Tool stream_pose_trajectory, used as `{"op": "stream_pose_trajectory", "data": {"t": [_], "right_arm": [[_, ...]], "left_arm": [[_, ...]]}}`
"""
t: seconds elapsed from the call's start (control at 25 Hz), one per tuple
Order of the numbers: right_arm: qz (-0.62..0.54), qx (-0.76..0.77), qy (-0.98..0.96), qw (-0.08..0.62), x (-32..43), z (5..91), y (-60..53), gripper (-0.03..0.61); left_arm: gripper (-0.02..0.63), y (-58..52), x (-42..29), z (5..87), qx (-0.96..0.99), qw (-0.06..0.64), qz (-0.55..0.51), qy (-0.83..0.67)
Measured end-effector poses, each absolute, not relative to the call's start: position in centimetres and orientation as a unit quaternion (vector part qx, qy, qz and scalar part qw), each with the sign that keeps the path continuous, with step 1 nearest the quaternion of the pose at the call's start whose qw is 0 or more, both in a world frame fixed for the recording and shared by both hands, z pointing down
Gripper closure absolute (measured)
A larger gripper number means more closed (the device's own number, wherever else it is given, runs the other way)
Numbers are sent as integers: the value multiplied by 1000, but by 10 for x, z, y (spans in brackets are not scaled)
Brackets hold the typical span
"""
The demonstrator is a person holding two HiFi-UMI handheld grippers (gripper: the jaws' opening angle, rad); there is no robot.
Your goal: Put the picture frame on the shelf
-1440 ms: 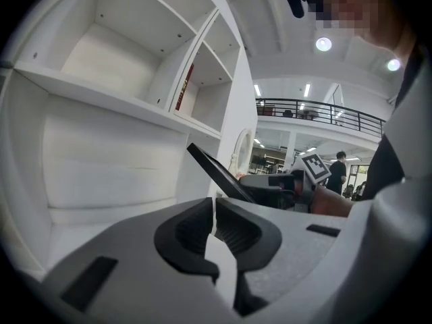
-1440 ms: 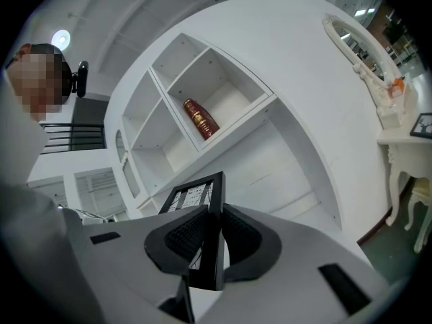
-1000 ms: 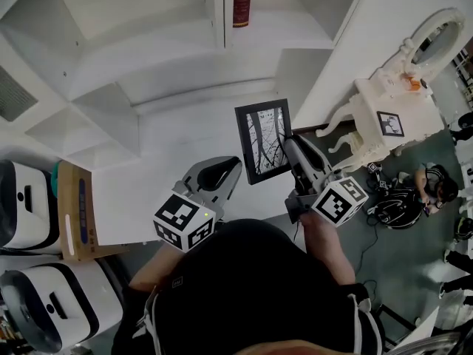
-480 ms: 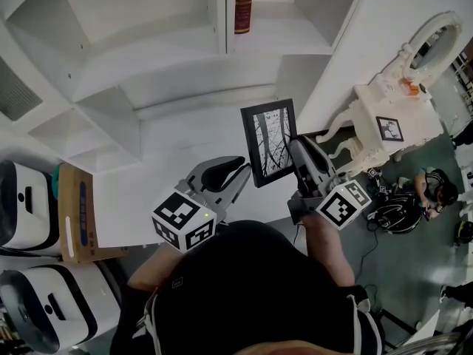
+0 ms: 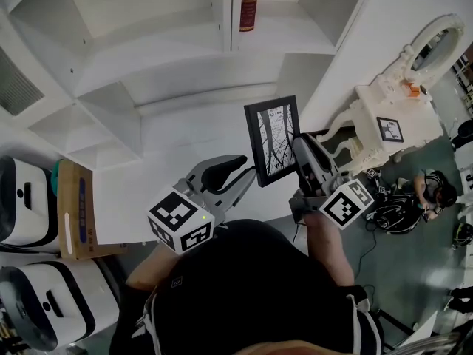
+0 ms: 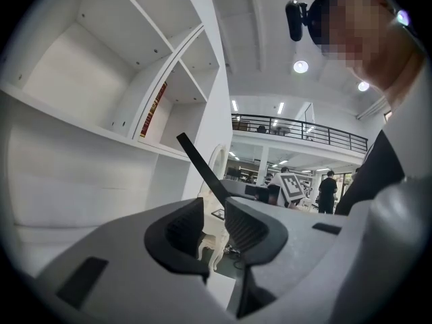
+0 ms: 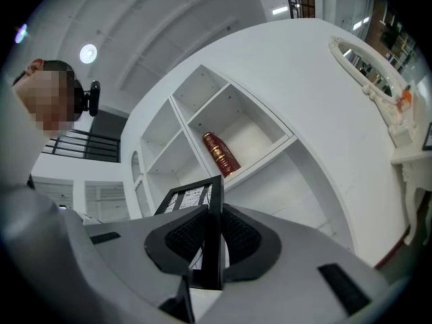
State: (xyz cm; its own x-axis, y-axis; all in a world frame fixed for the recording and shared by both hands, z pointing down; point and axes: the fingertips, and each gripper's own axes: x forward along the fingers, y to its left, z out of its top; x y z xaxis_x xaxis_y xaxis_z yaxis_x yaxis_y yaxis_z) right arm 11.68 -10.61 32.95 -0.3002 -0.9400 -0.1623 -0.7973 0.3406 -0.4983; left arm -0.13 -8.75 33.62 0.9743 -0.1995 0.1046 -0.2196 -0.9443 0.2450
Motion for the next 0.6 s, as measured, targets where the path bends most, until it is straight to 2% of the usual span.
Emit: {"op": "stream_pose_trajectory", "data": {"t": [0.12,0.44,0.6], "right_arm": [[-163,-549,790,219,115,329,-105,503],[-153,-540,794,233,110,321,-103,504],[-149,-539,795,233,107,318,-104,503]], "left_arm": [[499,-84,-2,333,985,135,34,-98],[490,-76,-7,325,989,112,36,-94],[453,-74,-8,323,989,121,35,-80]]}}
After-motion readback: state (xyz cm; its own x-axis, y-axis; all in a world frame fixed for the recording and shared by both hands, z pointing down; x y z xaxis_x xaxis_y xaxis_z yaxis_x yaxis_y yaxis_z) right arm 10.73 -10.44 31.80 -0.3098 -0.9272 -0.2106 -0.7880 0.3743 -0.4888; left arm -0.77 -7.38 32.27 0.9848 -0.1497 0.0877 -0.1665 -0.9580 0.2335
